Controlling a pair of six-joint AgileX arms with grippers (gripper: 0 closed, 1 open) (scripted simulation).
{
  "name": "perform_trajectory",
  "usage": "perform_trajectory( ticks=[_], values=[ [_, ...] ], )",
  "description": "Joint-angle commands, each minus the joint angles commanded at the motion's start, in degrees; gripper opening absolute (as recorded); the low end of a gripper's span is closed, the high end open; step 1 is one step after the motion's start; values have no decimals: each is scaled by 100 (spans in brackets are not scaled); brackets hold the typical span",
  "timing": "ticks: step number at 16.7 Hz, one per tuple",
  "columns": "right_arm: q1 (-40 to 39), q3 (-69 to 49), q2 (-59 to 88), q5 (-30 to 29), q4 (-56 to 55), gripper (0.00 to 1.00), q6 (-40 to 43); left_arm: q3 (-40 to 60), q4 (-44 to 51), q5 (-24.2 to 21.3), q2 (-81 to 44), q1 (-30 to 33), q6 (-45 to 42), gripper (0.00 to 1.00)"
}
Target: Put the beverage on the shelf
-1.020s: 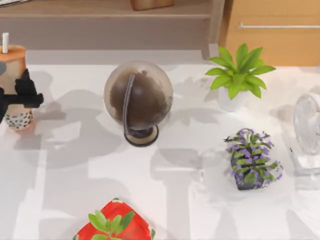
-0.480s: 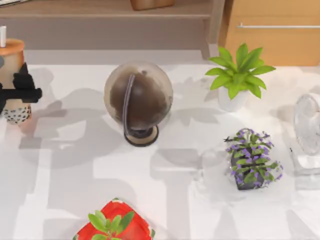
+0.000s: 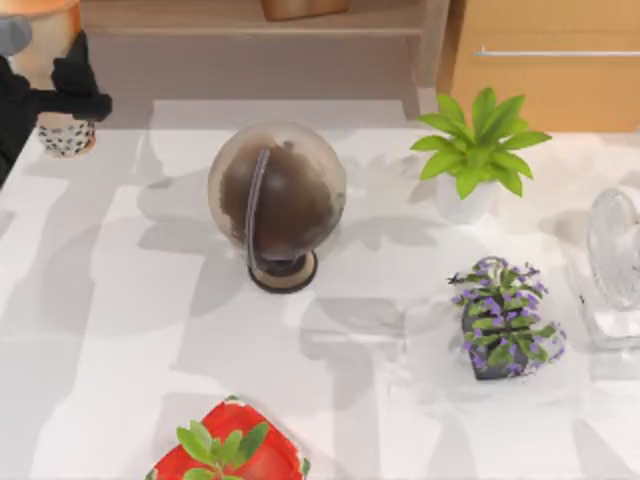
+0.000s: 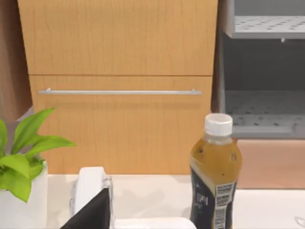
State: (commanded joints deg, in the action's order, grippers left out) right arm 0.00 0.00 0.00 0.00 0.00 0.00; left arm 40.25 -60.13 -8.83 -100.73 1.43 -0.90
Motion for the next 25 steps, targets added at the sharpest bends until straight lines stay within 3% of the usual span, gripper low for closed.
perform_trajectory(
  ticks=[12, 20, 25],
  values=[
    [0, 0, 0, 0, 0, 100, 0, 2290, 964, -220, -388, 558, -74, 0],
    [0, 0, 0, 0, 0, 100, 0, 2414, 1039, -205, -416, 531, -95, 0],
    [0, 0, 0, 0, 0, 100, 0, 2516, 1731, -297, -432, 669, -654, 0]
  ],
)
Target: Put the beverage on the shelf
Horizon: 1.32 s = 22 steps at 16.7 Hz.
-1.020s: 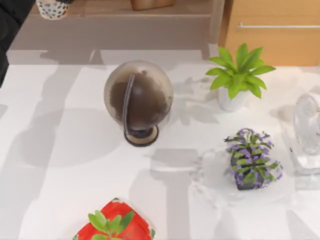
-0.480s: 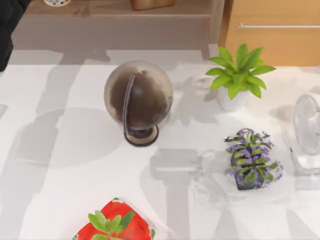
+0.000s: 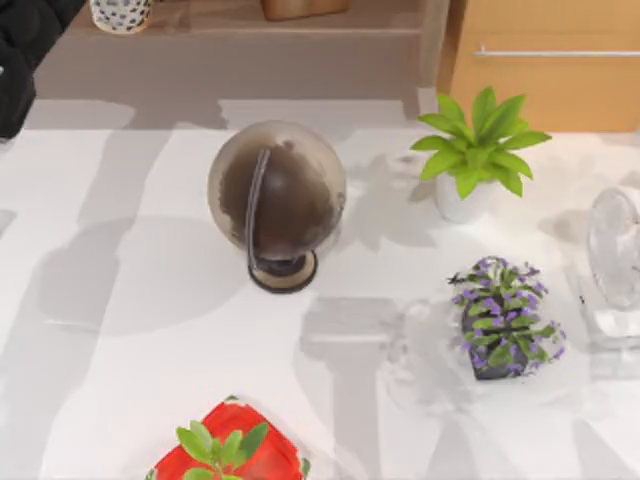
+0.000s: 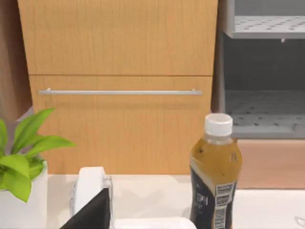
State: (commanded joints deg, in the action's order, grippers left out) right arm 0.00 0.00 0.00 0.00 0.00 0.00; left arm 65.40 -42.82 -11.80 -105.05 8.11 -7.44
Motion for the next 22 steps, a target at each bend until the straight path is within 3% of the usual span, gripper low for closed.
perform_trajectory(
  ticks=[4, 10, 15, 22],
  values=[
    [0, 0, 0, 0, 0, 100, 0, 615, 174, -84, -447, 148, -382, 0],
    [0, 0, 0, 0, 0, 100, 0, 786, -795, 118, -1057, -6, 445, 0],
    [0, 0, 0, 0, 0, 100, 0, 790, -920, 151, -1109, -32, 566, 0],
    [0, 0, 0, 0, 0, 100, 0, 790, -920, 151, -1109, -32, 566, 53]
  ],
)
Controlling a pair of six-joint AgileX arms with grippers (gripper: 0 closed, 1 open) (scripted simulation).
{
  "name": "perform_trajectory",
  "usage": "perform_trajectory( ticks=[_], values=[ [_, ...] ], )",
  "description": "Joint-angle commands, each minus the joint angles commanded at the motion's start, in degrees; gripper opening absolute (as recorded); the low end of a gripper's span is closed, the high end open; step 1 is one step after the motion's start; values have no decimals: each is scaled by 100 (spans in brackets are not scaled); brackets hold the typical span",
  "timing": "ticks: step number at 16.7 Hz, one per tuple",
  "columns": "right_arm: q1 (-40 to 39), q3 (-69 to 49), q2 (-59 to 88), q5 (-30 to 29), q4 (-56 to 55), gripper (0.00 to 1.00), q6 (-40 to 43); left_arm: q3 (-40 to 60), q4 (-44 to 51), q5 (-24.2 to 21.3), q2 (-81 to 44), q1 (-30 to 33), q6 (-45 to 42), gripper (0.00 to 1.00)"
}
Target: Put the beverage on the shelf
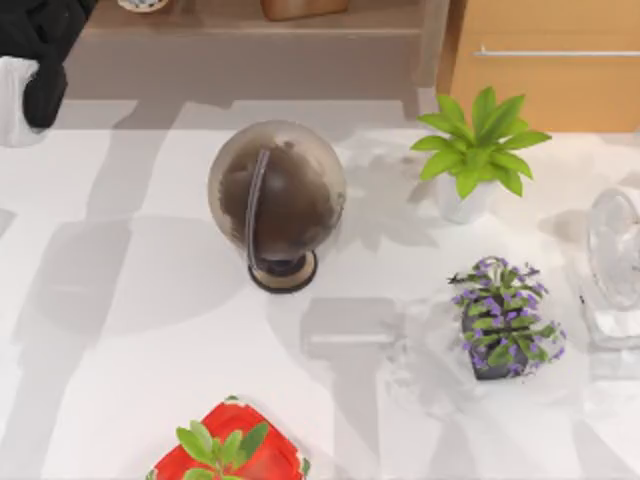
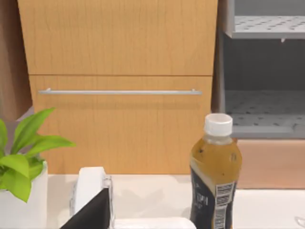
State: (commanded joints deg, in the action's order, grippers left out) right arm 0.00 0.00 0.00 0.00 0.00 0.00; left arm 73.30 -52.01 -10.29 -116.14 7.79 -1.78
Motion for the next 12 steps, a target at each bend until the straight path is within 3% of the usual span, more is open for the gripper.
perform_trajectory(
  ticks=[6, 12],
  values=[
    [0, 0, 0, 0, 0, 100, 0, 0, 0, 0, 0, 0, 0, 98],
    [0, 0, 0, 0, 0, 100, 0, 0, 0, 0, 0, 0, 0, 100]
  ],
)
